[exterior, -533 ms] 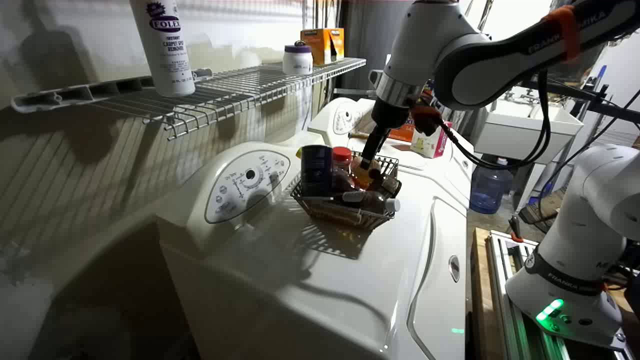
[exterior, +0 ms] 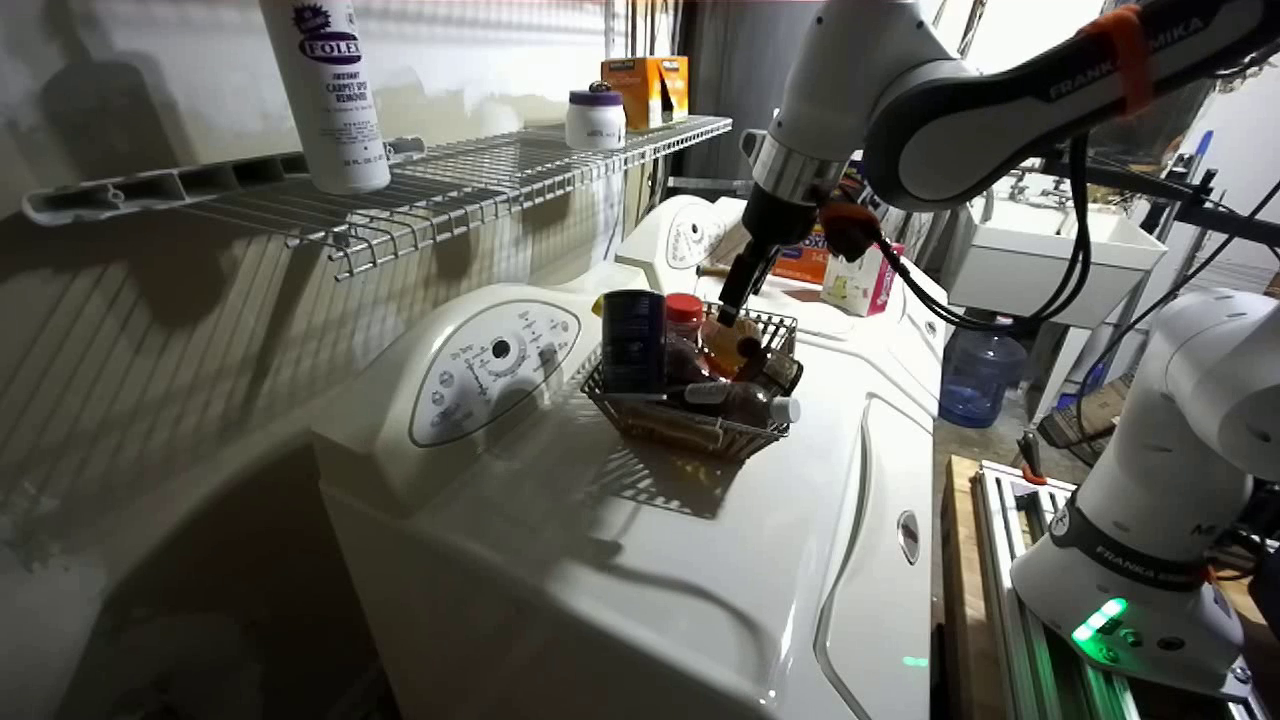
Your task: Pick up the red and white bottle from the tray and put it on the shelf
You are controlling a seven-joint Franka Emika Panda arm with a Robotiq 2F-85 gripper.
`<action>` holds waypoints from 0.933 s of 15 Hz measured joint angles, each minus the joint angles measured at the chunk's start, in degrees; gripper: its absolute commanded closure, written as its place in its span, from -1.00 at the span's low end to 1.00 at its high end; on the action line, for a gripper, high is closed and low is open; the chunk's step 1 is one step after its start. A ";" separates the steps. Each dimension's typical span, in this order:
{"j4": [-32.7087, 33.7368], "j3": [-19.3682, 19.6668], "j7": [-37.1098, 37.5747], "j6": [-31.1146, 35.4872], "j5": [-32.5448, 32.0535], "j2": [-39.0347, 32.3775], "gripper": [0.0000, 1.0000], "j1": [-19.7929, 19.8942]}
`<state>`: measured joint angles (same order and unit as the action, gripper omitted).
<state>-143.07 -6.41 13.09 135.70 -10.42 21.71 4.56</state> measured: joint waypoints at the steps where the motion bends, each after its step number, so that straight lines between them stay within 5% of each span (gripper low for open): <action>1: 0.61 0.28 0.26 0.07 -0.50 -0.13 -1.00 0.57; 14: 17.20 6.61 -7.53 -7.73 3.79 -16.30 -1.00 1.18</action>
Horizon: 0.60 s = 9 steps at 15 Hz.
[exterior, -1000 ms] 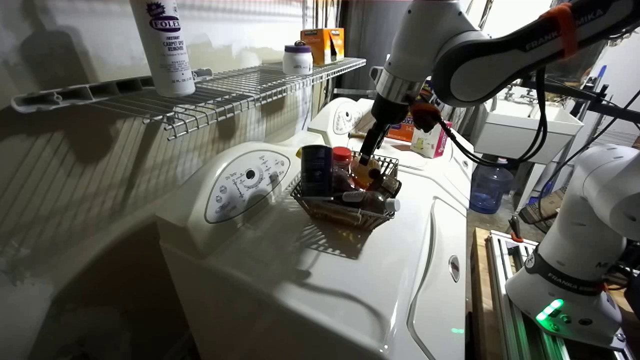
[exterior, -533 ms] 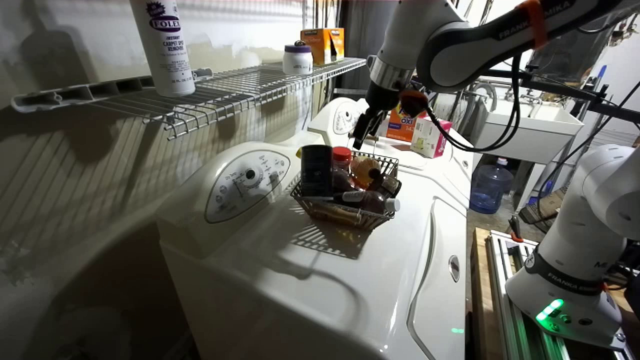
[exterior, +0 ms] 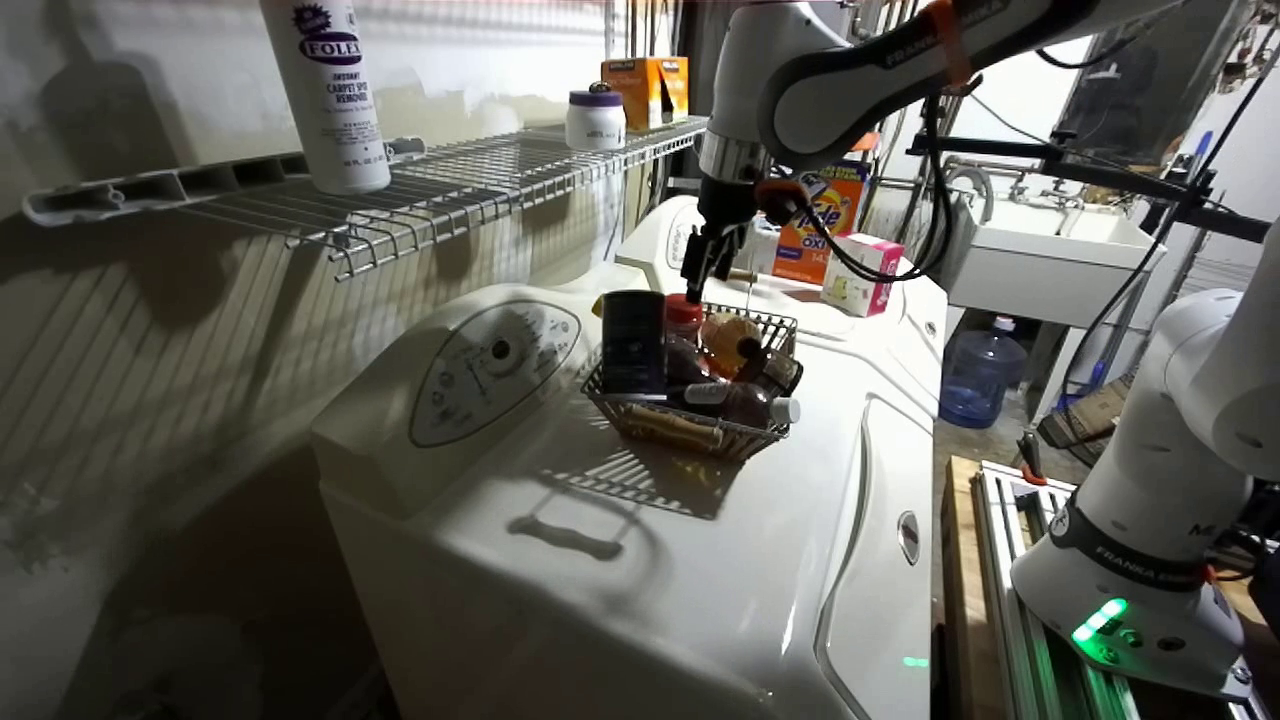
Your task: Pick up the red and white bottle from the tray and put it on the shelf
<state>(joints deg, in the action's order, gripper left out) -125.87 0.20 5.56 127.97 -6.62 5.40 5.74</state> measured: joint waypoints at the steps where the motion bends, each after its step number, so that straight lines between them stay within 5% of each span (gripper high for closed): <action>1: 1.33 0.13 -0.54 -0.83 0.42 -1.32 -1.00 -0.01; 9: 8.63 0.81 -0.86 -5.22 0.52 -9.04 -1.00 -0.03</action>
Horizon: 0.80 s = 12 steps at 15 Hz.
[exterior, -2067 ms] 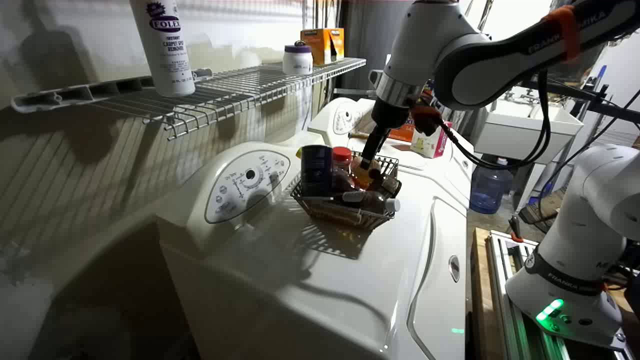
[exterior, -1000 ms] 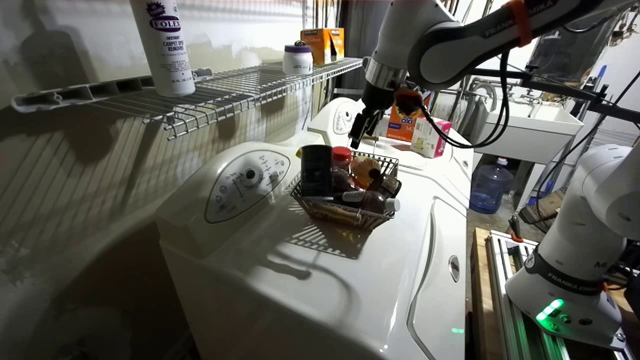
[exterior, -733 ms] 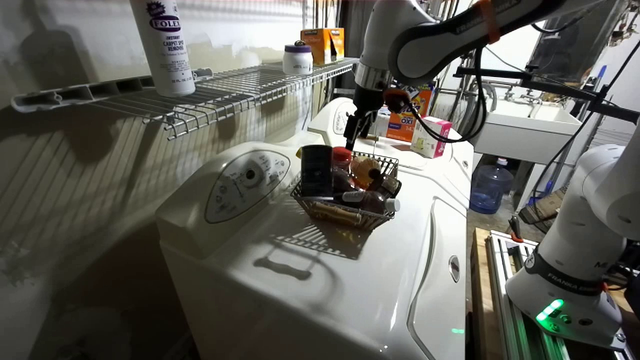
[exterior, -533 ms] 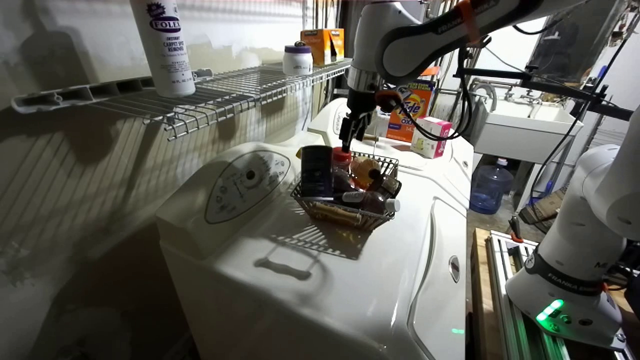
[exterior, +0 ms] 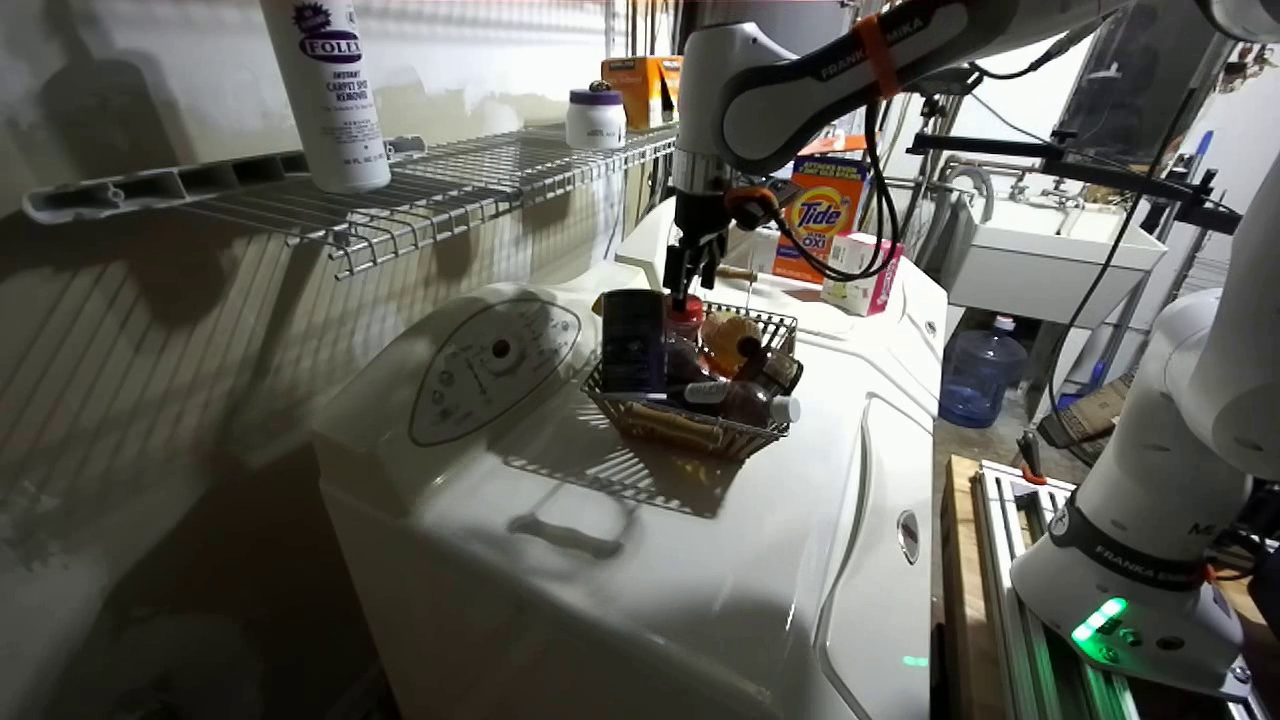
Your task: Pick up the red and white bottle from the tray and put it on the shelf
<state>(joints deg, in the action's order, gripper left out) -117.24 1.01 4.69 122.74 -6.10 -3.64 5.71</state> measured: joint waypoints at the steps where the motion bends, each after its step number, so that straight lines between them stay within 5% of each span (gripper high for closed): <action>1: 0.54 0.10 0.00 0.00 0.00 -0.72 -1.00 0.00; 8: 2.69 0.89 0.00 0.03 0.00 -3.86 -1.00 0.00; 9: 2.74 0.98 0.00 0.03 0.01 -4.06 -0.92 0.00; 10: 2.77 1.07 0.00 0.03 0.08 -4.27 -0.52 0.00; 12: 2.77 1.20 0.00 0.03 0.31 -4.69 -0.39 0.01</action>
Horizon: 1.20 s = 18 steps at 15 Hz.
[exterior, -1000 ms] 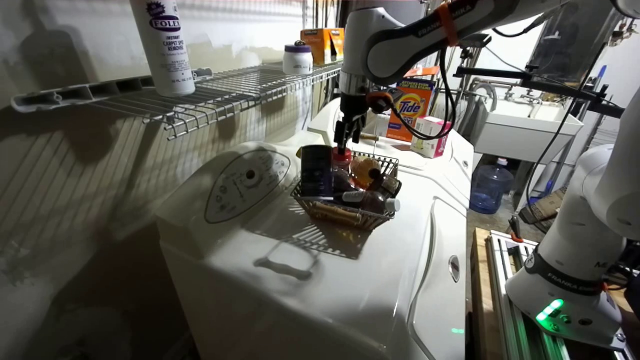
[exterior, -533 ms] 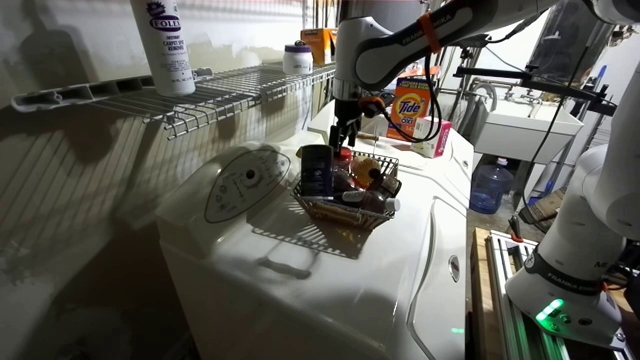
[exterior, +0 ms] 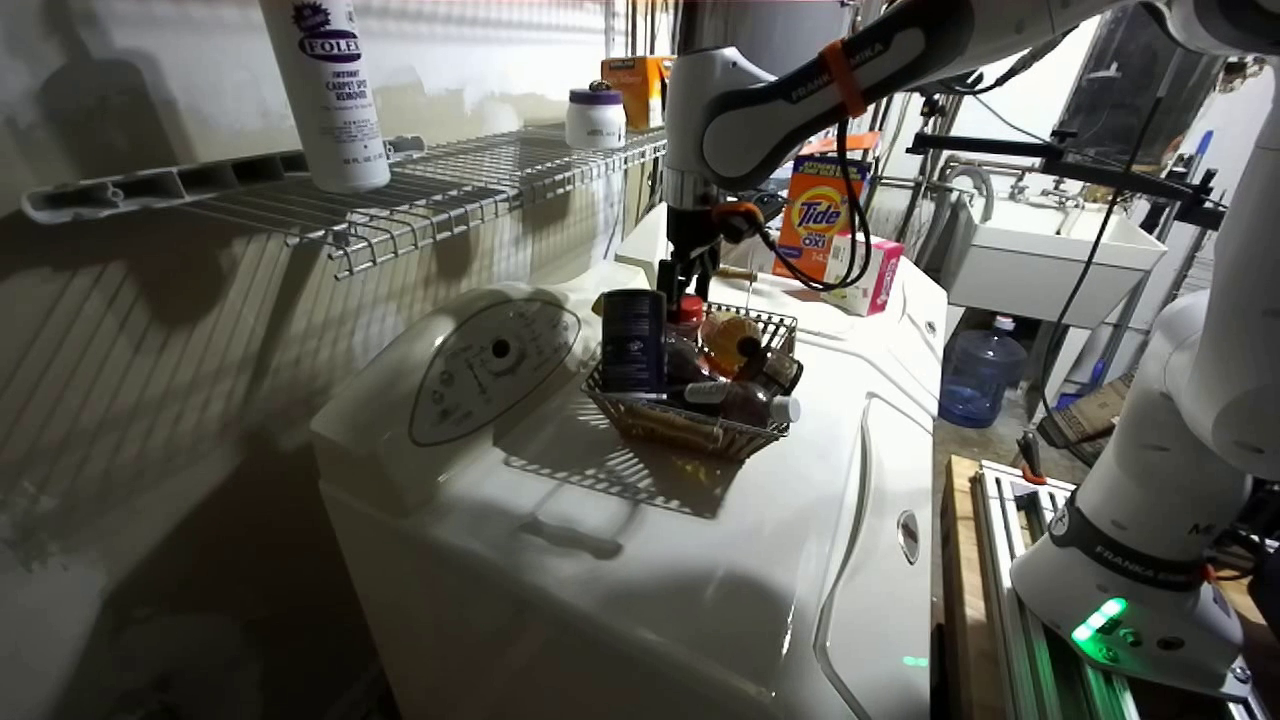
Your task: Pick up the red and white bottle from the tray and put it on the shelf
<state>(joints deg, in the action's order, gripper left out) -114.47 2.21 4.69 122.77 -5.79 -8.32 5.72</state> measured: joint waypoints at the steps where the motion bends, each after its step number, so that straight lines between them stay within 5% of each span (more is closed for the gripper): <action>1: 0.00 0.05 0.00 0.00 0.13 -0.19 -0.25 0.01; 3: 0.01 0.11 0.00 0.19 0.51 -0.43 0.02 0.03; 13: -0.20 0.34 0.00 0.56 1.04 0.35 0.03 -0.01; 18: -3.88 0.29 0.37 1.58 -1.02 7.76 0.03 -1.03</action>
<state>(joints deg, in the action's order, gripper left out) -118.35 2.50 5.06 124.36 -6.81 -0.56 4.69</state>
